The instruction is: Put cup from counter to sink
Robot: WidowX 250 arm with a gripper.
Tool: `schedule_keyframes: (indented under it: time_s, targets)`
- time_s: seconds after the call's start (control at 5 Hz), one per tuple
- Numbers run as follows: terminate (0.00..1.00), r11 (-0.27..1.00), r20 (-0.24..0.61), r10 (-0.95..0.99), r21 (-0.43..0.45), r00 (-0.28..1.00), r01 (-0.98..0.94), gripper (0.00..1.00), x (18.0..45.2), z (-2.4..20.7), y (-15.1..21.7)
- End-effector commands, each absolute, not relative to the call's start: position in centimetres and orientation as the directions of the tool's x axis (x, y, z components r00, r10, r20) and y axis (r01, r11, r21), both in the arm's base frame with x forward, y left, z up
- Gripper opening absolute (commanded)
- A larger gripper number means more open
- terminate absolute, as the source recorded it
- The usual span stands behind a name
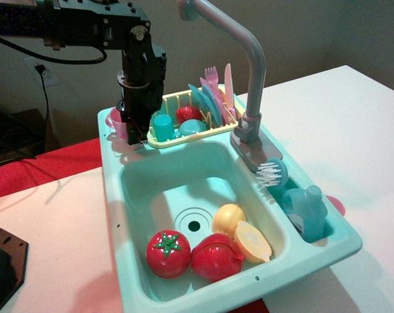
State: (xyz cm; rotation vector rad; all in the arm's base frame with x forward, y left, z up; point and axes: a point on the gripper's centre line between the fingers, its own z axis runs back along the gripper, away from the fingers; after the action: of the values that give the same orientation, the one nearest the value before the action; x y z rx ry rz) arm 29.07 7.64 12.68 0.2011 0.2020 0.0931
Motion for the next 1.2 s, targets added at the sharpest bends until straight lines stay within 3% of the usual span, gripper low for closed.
schedule_keyframes:
  time_s: [0.0, 0.2, 0.6, 0.8, 1.0]
  targets:
    - [0.00, 0.973, -0.114, 0.133, 0.206, 0.985, -0.108, 0.00, 29.0, 14.9, 7.5]
    - [0.00, 0.983, -0.087, 0.097, 0.167, 0.992, -0.081, 0.00, 29.4, 15.9, 6.8]
    - [0.00, 0.990, -0.012, -0.023, 0.138, 1.000, 0.024, 0.00, 32.3, 20.1, 2.1]
    - [0.00, 0.991, -0.006, -0.056, 0.119, 0.998, 0.057, 0.00, 32.7, 20.5, -0.9]
    - [0.00, 0.992, -0.028, -0.093, 0.083, 0.995, 0.096, 0.00, 32.7, 19.1, -4.0]
